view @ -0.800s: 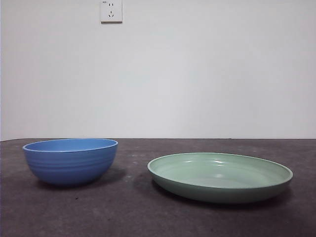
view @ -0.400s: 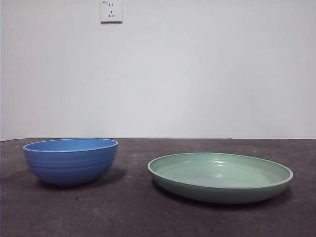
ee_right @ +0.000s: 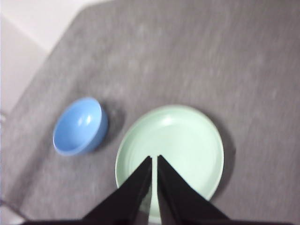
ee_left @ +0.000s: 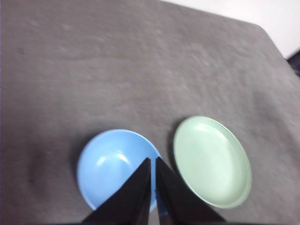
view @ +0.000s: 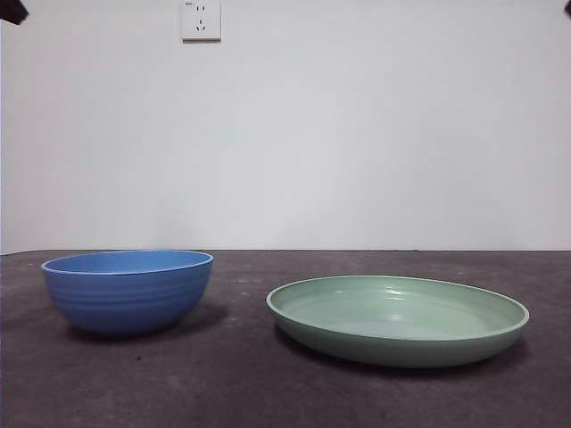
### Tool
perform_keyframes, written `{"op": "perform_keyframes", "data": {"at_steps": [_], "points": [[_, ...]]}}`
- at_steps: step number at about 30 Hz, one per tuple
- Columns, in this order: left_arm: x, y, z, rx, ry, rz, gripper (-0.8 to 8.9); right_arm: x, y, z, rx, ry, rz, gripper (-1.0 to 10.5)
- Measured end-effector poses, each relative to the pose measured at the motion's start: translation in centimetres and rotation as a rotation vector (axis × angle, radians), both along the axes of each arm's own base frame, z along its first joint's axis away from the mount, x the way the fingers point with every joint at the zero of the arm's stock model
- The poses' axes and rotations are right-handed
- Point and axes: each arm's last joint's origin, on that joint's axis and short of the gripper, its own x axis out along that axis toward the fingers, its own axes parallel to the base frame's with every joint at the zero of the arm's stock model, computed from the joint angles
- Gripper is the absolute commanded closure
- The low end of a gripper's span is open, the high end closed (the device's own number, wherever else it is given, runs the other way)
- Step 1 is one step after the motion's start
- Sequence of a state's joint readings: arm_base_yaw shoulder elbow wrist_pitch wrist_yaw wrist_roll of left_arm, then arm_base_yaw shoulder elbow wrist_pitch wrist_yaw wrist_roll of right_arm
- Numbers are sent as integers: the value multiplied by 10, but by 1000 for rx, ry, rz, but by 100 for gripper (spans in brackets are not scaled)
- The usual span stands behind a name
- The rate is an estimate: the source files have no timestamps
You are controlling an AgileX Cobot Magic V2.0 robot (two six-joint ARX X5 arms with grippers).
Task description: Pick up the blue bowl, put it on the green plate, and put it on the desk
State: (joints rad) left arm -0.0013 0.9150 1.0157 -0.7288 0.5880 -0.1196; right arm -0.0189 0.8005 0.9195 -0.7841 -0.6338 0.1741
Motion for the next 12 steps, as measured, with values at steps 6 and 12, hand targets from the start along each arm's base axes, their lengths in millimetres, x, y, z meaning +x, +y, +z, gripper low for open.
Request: {"op": "perform_keyframes", "data": {"at_steps": [6, 12], "points": [[13, -2, -15, -7, 123, -26, 783, 7, 0, -16, -41, 137, 40, 934], [17, -2, -19, -3, 154, -30, 749, 8, 0, -16, -65, 122, 44, 933]]}}
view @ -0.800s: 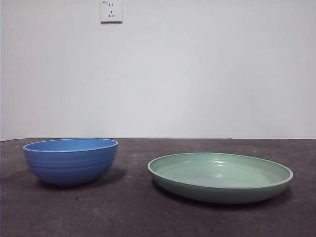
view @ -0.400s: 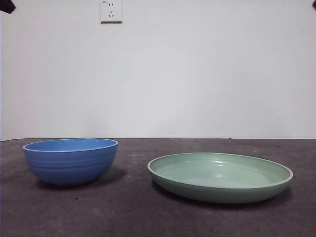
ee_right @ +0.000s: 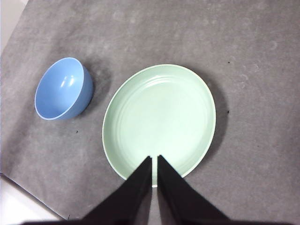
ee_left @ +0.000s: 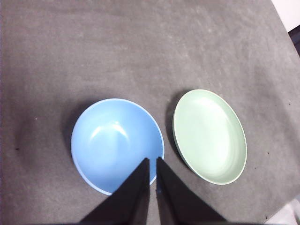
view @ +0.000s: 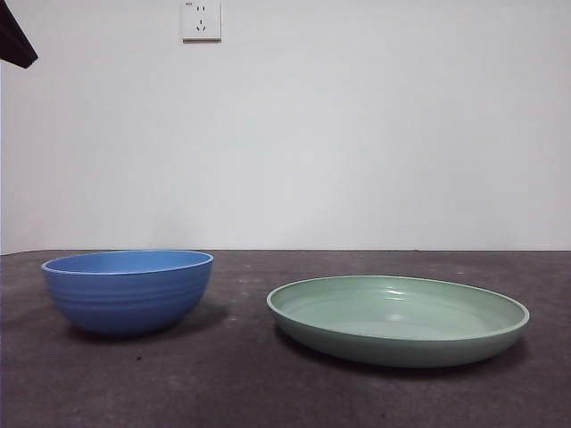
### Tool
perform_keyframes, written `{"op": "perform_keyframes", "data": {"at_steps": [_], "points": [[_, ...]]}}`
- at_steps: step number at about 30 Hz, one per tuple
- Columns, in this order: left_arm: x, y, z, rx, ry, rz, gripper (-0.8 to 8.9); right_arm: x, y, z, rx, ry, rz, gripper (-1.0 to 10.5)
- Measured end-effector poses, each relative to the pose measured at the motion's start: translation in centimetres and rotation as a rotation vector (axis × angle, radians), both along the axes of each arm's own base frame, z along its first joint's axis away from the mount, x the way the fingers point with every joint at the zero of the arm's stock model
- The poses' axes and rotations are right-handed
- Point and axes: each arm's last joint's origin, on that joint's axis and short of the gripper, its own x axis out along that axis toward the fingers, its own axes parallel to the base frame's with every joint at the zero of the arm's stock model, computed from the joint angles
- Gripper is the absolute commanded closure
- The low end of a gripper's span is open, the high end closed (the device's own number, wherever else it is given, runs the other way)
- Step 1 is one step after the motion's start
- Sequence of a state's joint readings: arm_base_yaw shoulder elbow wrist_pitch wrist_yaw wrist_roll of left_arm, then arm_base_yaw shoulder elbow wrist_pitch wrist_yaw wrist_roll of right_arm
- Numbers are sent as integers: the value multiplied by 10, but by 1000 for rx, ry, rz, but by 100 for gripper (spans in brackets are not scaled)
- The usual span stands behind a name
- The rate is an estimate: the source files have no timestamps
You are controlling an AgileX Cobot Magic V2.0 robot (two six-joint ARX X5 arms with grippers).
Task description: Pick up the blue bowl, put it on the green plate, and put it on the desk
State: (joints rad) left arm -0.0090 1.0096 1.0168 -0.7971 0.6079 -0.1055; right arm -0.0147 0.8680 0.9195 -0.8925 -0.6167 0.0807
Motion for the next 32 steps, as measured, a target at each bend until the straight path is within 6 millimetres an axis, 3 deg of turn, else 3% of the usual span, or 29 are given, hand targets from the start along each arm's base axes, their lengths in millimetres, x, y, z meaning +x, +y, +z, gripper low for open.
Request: {"op": "perform_keyframes", "data": {"at_steps": [3, 6, 10, 23, 32], "points": [[1, 0, -1, 2, 8, -3, 621, 0, 0, 0, -2, -2, 2, 873], [1, 0, -1, 2, 10, -5, 409, 0, 0, 0, -4, -3, 3, 621], [1, -1, -1, 2, 8, -6, 262, 0, -1, 0, -20, -3, -11, 387], [4, -1, 0, 6, -18, -9, 250, 2, -1, 1, -35, -25, -25, 372], [35, 0, -29, 23, 139, 6, 251, 2, -1, 1, -34, -24, -24, 372]]}}
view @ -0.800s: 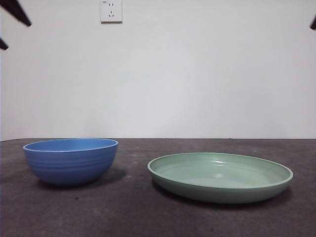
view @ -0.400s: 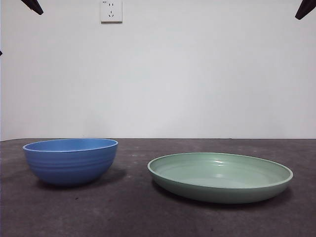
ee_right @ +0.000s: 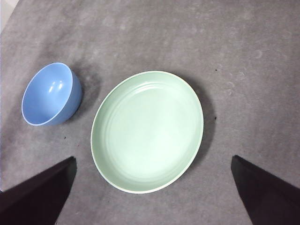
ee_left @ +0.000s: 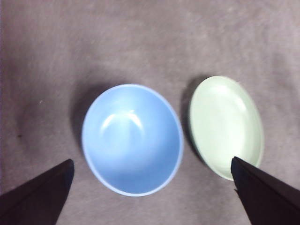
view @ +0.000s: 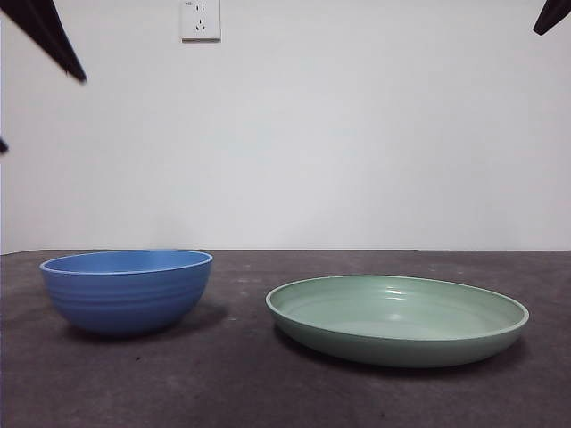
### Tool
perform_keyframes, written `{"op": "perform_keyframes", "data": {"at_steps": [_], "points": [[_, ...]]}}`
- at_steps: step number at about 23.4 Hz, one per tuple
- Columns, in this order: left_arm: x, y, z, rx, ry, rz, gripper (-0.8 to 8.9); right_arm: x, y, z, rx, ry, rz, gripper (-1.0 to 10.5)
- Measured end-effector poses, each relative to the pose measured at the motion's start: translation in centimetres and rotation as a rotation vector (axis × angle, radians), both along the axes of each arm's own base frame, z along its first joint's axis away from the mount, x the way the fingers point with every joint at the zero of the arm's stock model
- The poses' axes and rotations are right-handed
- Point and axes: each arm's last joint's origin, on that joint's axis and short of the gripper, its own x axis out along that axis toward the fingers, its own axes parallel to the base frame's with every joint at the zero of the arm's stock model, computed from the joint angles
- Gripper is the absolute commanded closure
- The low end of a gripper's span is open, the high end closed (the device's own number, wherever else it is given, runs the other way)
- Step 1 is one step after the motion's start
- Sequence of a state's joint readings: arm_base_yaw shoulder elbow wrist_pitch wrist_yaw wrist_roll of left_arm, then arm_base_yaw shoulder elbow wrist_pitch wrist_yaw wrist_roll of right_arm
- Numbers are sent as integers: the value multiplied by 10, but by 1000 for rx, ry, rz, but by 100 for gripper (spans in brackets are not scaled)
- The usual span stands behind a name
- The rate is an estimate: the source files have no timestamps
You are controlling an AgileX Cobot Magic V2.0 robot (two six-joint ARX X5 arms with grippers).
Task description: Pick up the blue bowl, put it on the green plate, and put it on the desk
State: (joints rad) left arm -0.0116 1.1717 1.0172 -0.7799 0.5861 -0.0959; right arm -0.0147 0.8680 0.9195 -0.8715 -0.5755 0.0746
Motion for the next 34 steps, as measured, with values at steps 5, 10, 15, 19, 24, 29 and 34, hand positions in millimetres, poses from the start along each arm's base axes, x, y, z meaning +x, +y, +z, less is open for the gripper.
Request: {"op": "perform_keyframes", "data": {"at_steps": [5, 10, 15, 19, 24, 29, 34], "points": [[23, -4, -27, 108, 110, 43, 250, 0, 0, 0, 0, 0, 0, 372], [44, -15, -56, 143, 199, 11, 251, 0, 0, 0, 0, 0, 0, 373], [60, -32, -90, 250, 290, -12, 253, 0, 0, 0, 0, 0, 0, 372], [68, -39, -102, 260, 288, -9, 327, 0, 0, 0, 0, 0, 0, 372], [70, -40, -102, 267, 281, 20, 549, 0, 0, 0, 0, 0, 0, 372], [70, -39, -102, 267, 280, 26, 732, 0, 0, 0, 0, 0, 0, 372], [71, -40, -101, 266, 273, 27, 805, 0, 0, 0, 0, 0, 0, 373]]}}
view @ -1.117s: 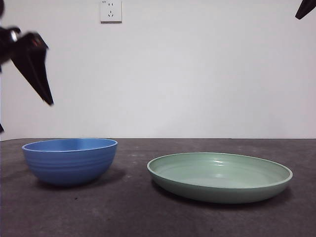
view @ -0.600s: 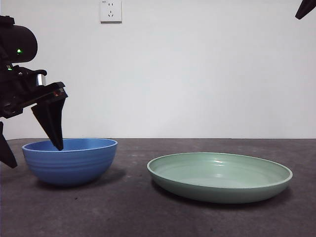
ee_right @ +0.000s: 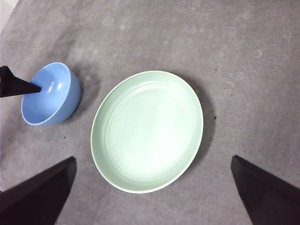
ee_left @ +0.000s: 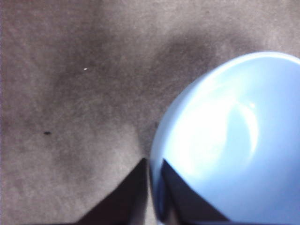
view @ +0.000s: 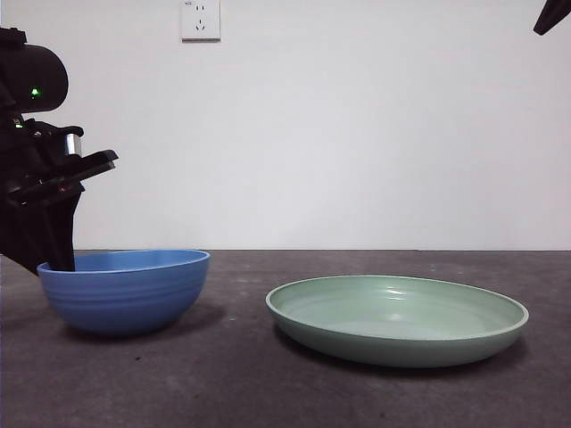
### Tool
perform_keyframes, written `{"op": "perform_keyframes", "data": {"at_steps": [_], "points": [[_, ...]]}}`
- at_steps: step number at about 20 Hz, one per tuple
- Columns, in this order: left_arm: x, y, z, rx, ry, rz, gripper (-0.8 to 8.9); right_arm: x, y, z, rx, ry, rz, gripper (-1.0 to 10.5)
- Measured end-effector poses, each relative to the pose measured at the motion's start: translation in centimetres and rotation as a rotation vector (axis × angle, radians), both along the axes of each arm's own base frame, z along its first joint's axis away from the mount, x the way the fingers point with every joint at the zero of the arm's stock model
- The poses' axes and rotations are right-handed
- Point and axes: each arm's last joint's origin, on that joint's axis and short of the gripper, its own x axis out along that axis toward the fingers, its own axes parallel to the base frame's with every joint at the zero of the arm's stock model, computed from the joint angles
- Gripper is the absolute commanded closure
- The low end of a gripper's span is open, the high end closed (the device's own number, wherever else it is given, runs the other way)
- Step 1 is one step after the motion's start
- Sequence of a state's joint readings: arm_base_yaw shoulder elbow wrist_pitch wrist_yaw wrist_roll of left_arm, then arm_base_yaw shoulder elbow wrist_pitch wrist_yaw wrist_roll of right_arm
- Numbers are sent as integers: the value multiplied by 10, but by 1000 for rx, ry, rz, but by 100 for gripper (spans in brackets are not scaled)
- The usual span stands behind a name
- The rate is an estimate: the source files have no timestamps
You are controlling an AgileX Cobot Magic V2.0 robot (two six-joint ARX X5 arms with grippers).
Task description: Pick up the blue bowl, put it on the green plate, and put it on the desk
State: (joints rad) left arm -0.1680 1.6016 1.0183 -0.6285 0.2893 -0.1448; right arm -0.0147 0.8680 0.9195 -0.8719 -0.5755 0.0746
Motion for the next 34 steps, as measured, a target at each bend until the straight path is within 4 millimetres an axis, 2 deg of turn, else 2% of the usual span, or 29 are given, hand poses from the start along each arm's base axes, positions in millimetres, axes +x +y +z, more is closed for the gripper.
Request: {"op": "perform_keyframes", "data": {"at_steps": [4, 7, 14, 17, 20, 24, 26, 29, 34], "points": [[4, -1, 4, -2, -28, 0, 805, 0, 0, 0, 0, 0, 0, 372], [8, -10, 21, -9, -23, -5, 805, 0, 0, 0, 0, 0, 0, 372], [16, -75, 96, -31, -154, -130, 804, 0, 0, 0, 0, 0, 0, 373], [18, -112, 106, -52, -171, -211, 804, 0, 0, 0, 0, -1, 0, 373], [16, -152, 94, -47, -140, -294, 804, 0, 0, 0, 0, -2, 0, 372], [22, -189, 57, -13, -60, -363, 804, 0, 0, 0, 0, -2, 0, 373], [25, -200, 38, 7, -24, -380, 804, 0, 0, 0, 0, -2, 0, 372], [22, -215, 21, 17, -1, -405, 804, 0, 0, 0, 0, -2, 0, 373], [17, -226, 14, 76, -26, -397, 805, 0, 0, 0, -1, -2, -1, 372]]}}
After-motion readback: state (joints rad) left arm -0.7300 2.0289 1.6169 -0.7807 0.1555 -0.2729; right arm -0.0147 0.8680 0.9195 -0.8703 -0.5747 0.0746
